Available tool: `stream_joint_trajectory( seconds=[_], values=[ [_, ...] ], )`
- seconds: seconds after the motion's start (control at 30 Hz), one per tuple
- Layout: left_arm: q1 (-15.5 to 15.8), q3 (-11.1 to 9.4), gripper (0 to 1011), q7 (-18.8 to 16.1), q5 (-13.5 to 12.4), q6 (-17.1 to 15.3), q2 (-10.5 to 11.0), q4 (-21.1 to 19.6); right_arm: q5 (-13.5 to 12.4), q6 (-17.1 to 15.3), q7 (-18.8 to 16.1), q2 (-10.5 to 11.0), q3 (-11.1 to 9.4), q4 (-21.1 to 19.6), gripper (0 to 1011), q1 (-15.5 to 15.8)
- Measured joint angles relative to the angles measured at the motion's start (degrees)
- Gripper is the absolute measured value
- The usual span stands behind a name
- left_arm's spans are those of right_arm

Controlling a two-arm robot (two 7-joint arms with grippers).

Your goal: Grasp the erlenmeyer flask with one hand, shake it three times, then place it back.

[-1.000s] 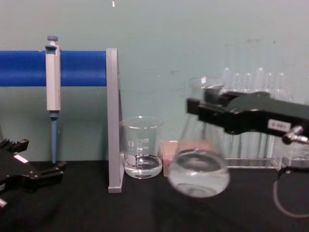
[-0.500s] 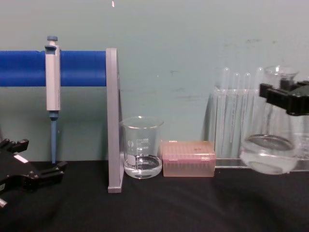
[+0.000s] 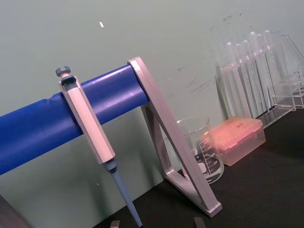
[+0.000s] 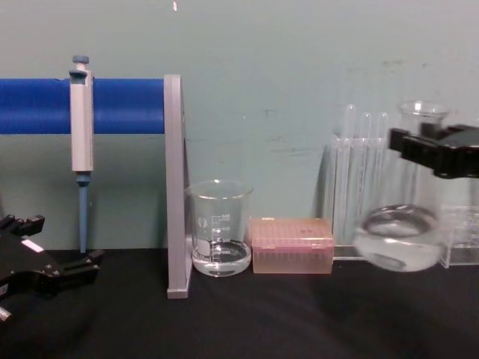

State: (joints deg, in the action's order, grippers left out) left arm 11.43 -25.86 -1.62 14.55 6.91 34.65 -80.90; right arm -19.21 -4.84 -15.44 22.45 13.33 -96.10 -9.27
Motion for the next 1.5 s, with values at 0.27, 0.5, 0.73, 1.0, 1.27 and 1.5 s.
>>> stream_joint_trajectory(
  seconds=[0.27,0.5,0.73,1.0,1.27,1.5],
  values=[
    [0.00,0.00,1001,0.00,0.00,0.00,0.00,0.00,-3.95,0.26,-10.34,0.82,4.88,1.16,453,-2.68],
    [0.00,0.00,1001,0.00,0.00,0.00,0.00,0.00,-5.77,-0.07,-15.46,1.61,8.96,2.08,453,-4.73],
    [0.00,0.00,1001,0.00,0.00,0.00,0.00,0.00,-6.60,0.02,-16.29,2.20,10.62,2.84,453,-5.94],
    [0.00,0.00,1001,0.00,0.00,0.00,0.00,0.00,-7.39,0.57,-16.27,2.97,11.95,3.20,453,-6.78],
    [0.00,0.00,1001,0.00,0.00,0.00,0.00,0.00,-8.00,1.04,-15.60,3.81,12.84,3.20,453,-7.17],
    [0.00,0.00,1001,0.00,0.00,0.00,0.00,0.00,-8.43,1.39,-15.18,4.41,13.36,3.47,453,-7.46]
  ],
)
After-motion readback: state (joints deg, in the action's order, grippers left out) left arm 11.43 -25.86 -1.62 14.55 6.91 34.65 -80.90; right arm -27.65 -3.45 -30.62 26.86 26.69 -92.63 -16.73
